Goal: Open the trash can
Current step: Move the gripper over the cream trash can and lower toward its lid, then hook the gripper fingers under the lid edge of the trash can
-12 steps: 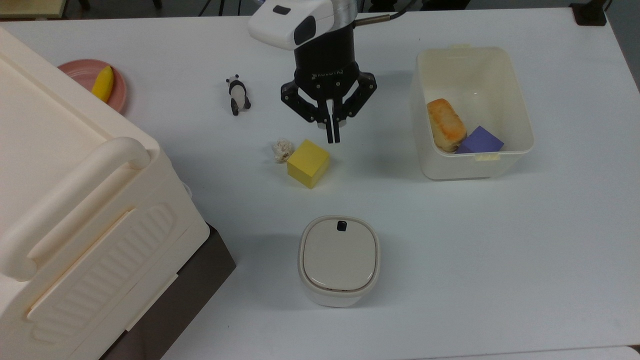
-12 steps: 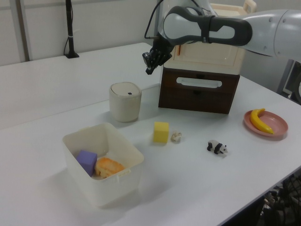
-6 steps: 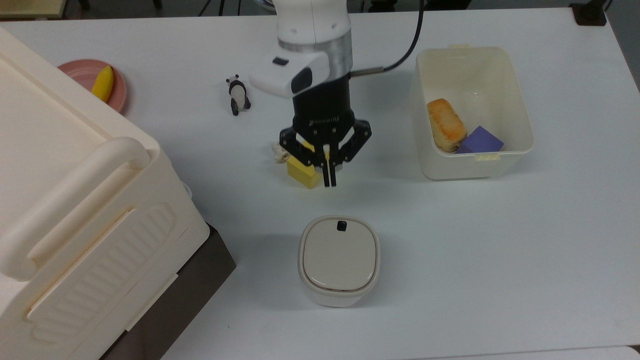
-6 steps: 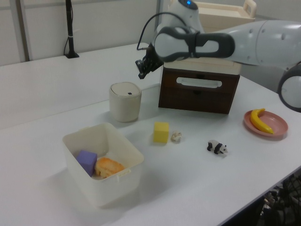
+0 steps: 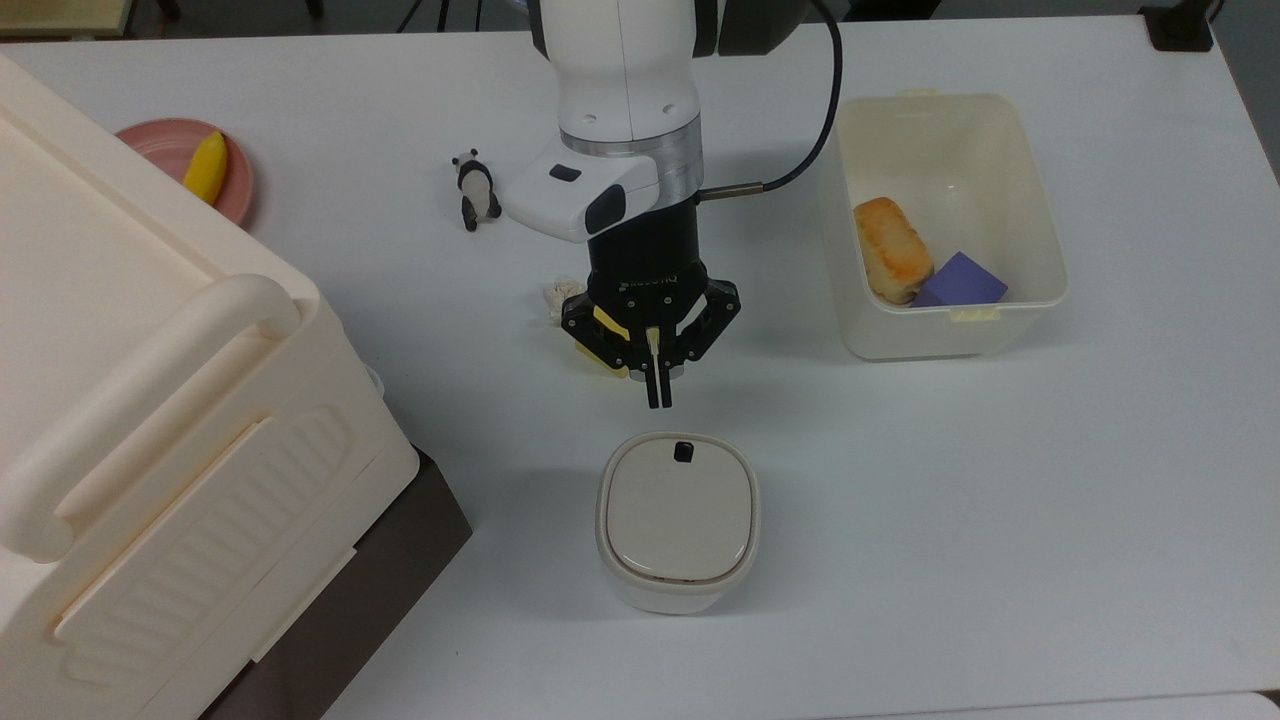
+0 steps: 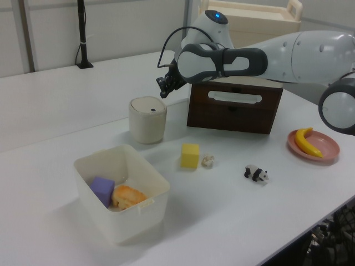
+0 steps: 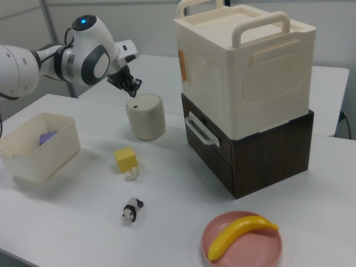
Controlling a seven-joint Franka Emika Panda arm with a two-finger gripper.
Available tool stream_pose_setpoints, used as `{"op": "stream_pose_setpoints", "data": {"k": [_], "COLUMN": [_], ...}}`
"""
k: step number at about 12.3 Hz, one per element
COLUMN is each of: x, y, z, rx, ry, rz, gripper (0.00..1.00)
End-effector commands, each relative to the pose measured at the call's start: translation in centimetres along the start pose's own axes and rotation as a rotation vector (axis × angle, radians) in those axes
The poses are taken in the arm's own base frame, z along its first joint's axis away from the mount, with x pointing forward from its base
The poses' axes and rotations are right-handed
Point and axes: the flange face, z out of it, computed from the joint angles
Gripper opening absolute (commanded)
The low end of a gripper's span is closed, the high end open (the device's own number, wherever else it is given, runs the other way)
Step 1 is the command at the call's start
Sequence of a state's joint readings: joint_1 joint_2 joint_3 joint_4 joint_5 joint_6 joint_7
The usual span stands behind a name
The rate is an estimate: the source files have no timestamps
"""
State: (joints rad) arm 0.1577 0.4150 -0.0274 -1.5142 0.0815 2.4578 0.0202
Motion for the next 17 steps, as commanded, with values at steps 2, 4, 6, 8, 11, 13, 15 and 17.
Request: {"op": "stream_pose_setpoints", "data": {"k": [2, 4, 6, 8, 11, 13, 15, 17], "x": [0.2, -0.4, -0.5, -0.2, -0.6, -0.9, -1.2, -1.7], "y": [-0.7, -0.6, -0.6, -0.9, -1.9, -1.9, -2.0, -1.9], "z": [2.0, 3.8, 4.1, 4.3, 5.0, 5.8, 6.6, 7.6], "rx": [-0.007, -0.020, -0.021, -0.017, -0.019, -0.024, -0.025, -0.035], "ry": [0.048, 0.027, 0.025, 0.072, 0.066, 0.055, 0.044, 0.029], "rz": [-0.042, -0.057, -0.061, -0.066, -0.089, -0.099, -0.103, -0.114], "gripper": [0.07, 0.07, 0.07, 0.07, 0.07, 0.07, 0.07, 0.07]}}
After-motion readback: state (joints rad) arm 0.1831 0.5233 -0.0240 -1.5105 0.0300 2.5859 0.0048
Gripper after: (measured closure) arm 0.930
